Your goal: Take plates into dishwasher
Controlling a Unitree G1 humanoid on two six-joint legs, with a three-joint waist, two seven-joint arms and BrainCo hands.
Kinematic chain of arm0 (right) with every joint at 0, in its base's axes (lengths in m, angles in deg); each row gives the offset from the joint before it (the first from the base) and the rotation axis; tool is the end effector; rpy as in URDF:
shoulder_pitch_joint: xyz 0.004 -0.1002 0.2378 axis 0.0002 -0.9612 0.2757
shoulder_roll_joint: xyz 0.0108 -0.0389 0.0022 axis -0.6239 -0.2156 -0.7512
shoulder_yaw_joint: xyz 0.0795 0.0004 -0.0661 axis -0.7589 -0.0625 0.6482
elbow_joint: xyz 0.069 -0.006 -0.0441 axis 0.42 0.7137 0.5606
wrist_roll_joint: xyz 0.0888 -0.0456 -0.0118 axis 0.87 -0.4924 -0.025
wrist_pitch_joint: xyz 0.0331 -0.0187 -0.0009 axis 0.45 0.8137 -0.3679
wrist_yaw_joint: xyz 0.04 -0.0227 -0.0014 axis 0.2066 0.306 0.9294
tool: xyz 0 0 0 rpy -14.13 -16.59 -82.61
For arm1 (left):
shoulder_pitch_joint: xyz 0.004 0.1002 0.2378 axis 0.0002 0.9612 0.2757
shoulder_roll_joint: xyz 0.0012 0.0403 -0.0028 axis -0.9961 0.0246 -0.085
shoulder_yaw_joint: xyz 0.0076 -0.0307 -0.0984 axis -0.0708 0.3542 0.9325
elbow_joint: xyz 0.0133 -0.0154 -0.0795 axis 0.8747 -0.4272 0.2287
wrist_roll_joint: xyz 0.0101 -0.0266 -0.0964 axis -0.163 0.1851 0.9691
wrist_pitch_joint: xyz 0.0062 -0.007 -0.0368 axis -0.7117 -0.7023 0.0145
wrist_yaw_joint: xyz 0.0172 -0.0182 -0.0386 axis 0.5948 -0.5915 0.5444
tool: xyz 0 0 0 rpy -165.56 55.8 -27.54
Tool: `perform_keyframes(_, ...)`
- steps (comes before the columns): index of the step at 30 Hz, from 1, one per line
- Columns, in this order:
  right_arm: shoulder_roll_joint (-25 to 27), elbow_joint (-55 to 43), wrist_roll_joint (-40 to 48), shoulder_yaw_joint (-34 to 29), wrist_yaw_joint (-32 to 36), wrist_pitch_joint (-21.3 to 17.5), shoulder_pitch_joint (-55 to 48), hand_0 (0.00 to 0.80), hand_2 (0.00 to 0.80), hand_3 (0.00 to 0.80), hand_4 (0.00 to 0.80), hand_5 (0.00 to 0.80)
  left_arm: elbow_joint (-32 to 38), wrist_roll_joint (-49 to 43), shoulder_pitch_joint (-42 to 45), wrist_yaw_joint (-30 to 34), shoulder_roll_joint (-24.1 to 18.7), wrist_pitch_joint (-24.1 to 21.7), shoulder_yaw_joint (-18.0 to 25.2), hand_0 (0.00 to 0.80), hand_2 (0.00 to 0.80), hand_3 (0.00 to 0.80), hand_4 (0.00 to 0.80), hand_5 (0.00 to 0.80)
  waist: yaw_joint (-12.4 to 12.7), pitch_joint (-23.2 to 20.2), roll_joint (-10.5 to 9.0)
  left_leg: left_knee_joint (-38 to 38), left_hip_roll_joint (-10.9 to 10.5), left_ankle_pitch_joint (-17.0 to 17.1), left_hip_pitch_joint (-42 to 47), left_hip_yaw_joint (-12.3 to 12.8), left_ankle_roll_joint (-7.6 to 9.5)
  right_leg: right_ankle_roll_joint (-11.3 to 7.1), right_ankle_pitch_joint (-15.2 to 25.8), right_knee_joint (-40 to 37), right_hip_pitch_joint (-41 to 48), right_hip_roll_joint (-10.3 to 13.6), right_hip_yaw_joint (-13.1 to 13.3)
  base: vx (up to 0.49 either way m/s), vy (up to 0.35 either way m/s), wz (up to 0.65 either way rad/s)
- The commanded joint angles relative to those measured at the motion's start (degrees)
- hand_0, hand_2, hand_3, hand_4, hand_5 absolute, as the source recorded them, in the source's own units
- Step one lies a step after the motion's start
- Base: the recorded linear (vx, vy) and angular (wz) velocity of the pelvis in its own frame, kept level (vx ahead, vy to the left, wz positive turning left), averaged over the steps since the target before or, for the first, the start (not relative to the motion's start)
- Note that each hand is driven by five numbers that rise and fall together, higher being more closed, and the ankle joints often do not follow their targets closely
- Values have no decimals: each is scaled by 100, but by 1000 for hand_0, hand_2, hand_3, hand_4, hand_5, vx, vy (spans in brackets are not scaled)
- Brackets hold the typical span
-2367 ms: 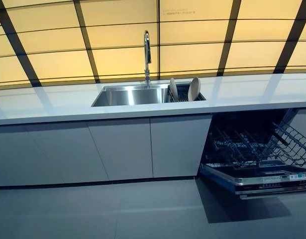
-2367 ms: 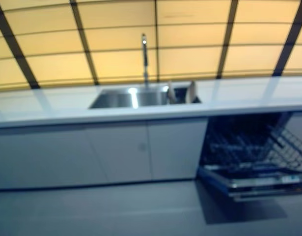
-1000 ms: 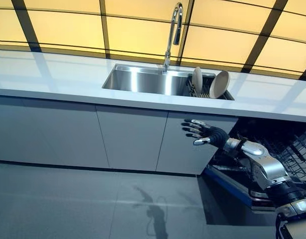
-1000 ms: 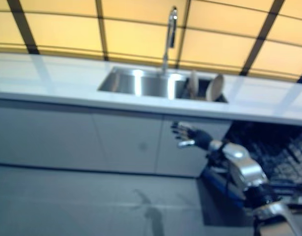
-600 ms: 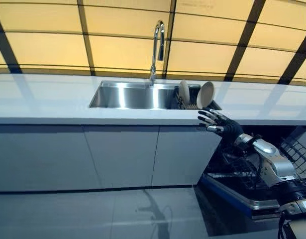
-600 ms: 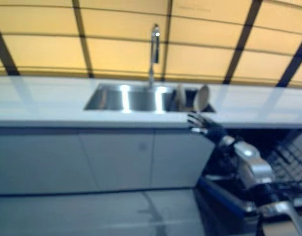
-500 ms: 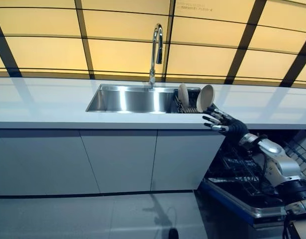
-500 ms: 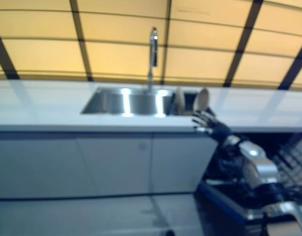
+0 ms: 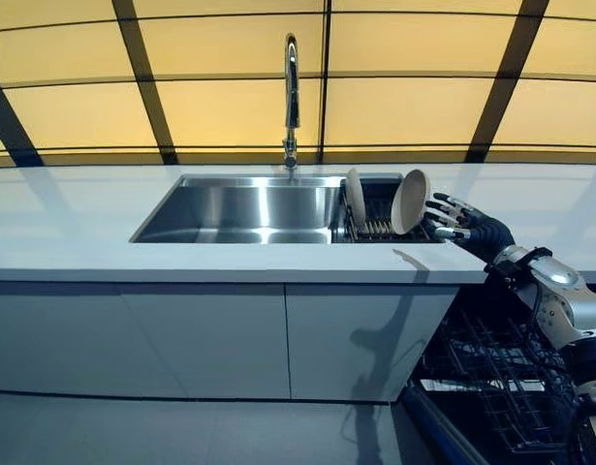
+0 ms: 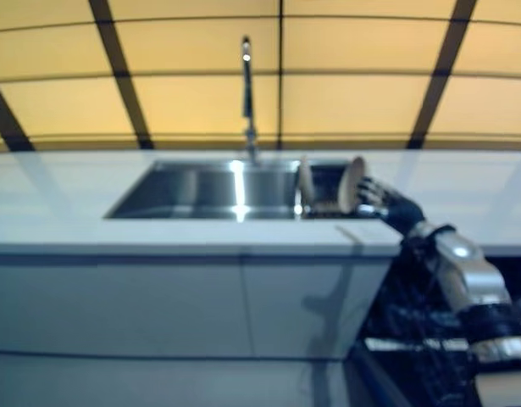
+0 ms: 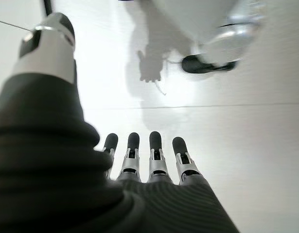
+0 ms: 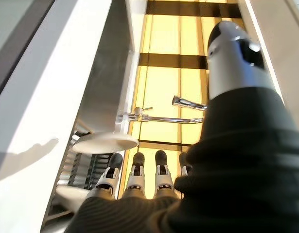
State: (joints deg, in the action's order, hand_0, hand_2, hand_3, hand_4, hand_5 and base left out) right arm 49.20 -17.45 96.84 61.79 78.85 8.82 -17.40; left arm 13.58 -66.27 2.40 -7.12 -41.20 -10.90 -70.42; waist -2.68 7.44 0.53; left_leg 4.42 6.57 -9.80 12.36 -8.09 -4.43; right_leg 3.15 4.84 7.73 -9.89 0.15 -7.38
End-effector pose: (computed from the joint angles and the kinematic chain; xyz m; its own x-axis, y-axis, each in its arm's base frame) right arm 0.2860 -0.3043 0.1929 0.9585 0.2832 0.0334 -0.2748 0.9485 -0.1579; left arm 0.0989 0.2637 -0.0959 0.3323 0.2321 -0.9142 0.0438 0.9644 0.2608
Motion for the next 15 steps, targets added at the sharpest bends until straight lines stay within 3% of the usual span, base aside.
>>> perform_keyframes(1, -14, -352, 79, -73, 78, -231, 272, 0, 0, 0, 0, 0, -97, -166, 236, 60, -550, -27, -143, 0, 0, 0, 0, 0, 71, -138, -372, 478, 57, 577, 80, -39, -61, -839, 61, 187, -44, 784, 364, 131, -64, 10)
perform_keyframes(2, -10, -371, 131, -57, 90, -218, 269, 0, 0, 0, 0, 0, -99, -133, 248, 20, -551, -51, -130, 0, 0, 0, 0, 0, 76, -149, -374, 592, 84, 679, 67, -53, -72, -805, 44, 173, -15, 771, 340, 192, -134, 5)
perform_keyframes(3, -76, -455, 51, 39, 79, -217, 225, 0, 0, 0, 0, 0, -185, -83, 284, -107, -512, -168, -30, 0, 0, 0, 0, 0, 113, -167, -452, 1851, 83, 1382, -276, -42, -71, -587, -66, 86, 206, 703, 310, 253, -228, -3)
perform_keyframes(4, -158, -444, -36, 161, 28, -321, 176, 0, 0, 0, 0, 0, -244, -78, 299, -203, -466, -287, 57, 0, 0, 0, 0, 0, 203, -119, -645, 2961, -192, 1791, -948, -75, -20, -434, -123, 28, 407, 771, 364, 294, -274, -19)
perform_keyframes(6, -307, -436, -205, 228, -198, -371, 90, 0, 0, 0, 0, 0, -20, -236, 309, -148, -443, -124, 126, 0, 0, 0, 0, 0, 503, 140, -722, 4000, -607, 1874, -2321, 3, 86, -301, -246, -8, 910, 640, 574, 309, -207, -40)
perform_keyframes(7, -388, -368, -319, 248, -271, -433, 66, 0, 0, 0, 0, 0, 78, -219, 330, -127, -438, -25, 90, 0, 0, 0, 0, 0, 644, 237, -672, 3758, -821, 1882, -2688, 141, 124, -306, -307, -51, 1133, 517, 687, 346, -81, -36)
perform_keyframes(8, -437, -314, -380, 273, -342, -471, 74, 0, 0, 0, 0, 0, 110, -203, 348, -131, -437, -16, 65, 0, 0, 0, 0, 0, 704, 269, -612, 3390, -842, 1916, -2727, 176, 132, -328, -344, -78, 1229, 433, 735, 427, 50, -37)
perform_keyframes(9, -503, -222, -458, 328, -349, -490, 173, 0, 0, 0, 0, 0, 125, -151, 413, -159, -457, -53, 67, 0, 0, 0, 0, 0, 789, 297, -457, 2227, -616, 1959, -2505, 247, 147, -387, -454, -147, 1442, 243, 798, 486, 138, -51)
perform_keyframes(10, -533, -154, -505, 368, -382, -482, 263, 0, 0, 0, 0, 0, 121, -148, 442, -170, -470, -105, 71, 0, 0, 0, 0, 0, 877, 342, -312, 1298, -389, 2223, -2436, 394, 95, -401, -565, -202, 1644, 83, 821, 408, 129, -68)
perform_keyframes(11, -533, -138, -505, 385, -392, -477, 282, 0, 0, 0, 0, 0, 117, -146, 448, -172, -465, -116, 71, 0, 0, 0, 0, 0, 904, 380, -316, 1114, -376, 2283, -2327, 440, 79, -395, -595, -203, 1708, 91, 842, 477, 158, -101)
perform_keyframes(12, -465, -102, -401, 432, -583, -331, 416, 0, 0, 0, 0, 0, 150, -149, 429, -141, -505, -112, 14, 0, 0, 0, 0, 0, 1061, 393, -199, 331, -322, 2772, -2561, 362, -79, -367, -741, -263, 2019, -54, 1020, 357, 112, -98)
perform_keyframes(14, -338, -41, -391, 458, -524, -299, 527, 0, 0, 0, 0, 0, 192, -111, 408, -138, -524, -115, -57, 0, 0, 0, 0, 0, 1158, 371, -217, -15, -339, 2859, -2714, 341, -135, -387, -857, -331, 2260, -1, 1150, 316, 119, -59)
perform_keyframes(15, -239, -12, -349, 463, -454, -274, 569, 0, 0, 0, 0, 0, 206, -86, 396, -158, -503, -127, -73, 0, 0, 0, 0, 0, 1161, 318, -253, -83, -342, 2706, -2698, 413, -113, -444, -885, -392, 2339, 99, 1150, 274, 193, -46)
